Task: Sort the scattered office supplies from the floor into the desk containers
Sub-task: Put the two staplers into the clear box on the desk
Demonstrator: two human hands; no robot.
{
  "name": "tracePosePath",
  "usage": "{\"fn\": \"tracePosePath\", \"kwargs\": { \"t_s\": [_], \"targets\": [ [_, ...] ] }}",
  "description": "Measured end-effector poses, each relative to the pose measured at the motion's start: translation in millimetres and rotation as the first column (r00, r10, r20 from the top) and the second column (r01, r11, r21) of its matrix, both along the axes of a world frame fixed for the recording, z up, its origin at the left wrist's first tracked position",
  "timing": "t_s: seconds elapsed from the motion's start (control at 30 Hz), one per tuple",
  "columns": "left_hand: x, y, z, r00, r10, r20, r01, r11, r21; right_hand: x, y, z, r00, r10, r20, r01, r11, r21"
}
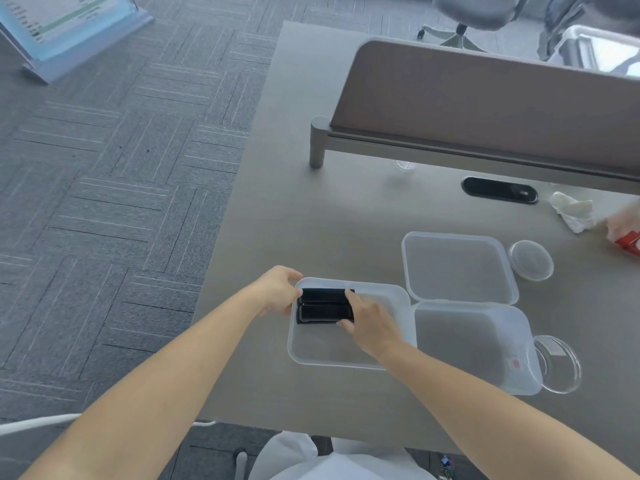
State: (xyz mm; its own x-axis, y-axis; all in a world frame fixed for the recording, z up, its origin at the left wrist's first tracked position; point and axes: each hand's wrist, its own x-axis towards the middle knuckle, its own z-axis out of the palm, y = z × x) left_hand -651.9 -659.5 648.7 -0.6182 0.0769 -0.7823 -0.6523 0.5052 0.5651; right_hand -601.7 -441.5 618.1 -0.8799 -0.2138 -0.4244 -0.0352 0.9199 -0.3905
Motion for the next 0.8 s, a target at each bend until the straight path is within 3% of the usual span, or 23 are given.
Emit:
{"fn": "tracePosePath", "kwargs": {
  "t_s": [0.13, 0.4, 0.63, 0.8],
  "targets": [
    [1, 6, 9, 0.999, -0.042, 0.001, 0.042, 0.999, -0.023, 3, -2, 2, 1.0, -0.017, -0.006, 0.017, 1.0, 0.017],
    [9, 10, 19, 0.998, 0.056, 0.03, -0.056, 0.998, -0.002, 5, -9, 4, 0.993, -0.106, 0.051, 0.107, 0.994, -0.009],
    [12, 13, 31, 0.996, -0.087, -0.007, 0.086, 0.993, -0.084, 11, -15, 5, 0.985, -0.173, -0.015, 0.173, 0.985, 0.013],
    [15, 12, 37, 0.995, -0.102, -0.008, 0.101, 0.99, -0.099, 11, -18, 4, 0.989, -0.145, -0.014, 0.145, 0.989, 0.031]
  ]
}}
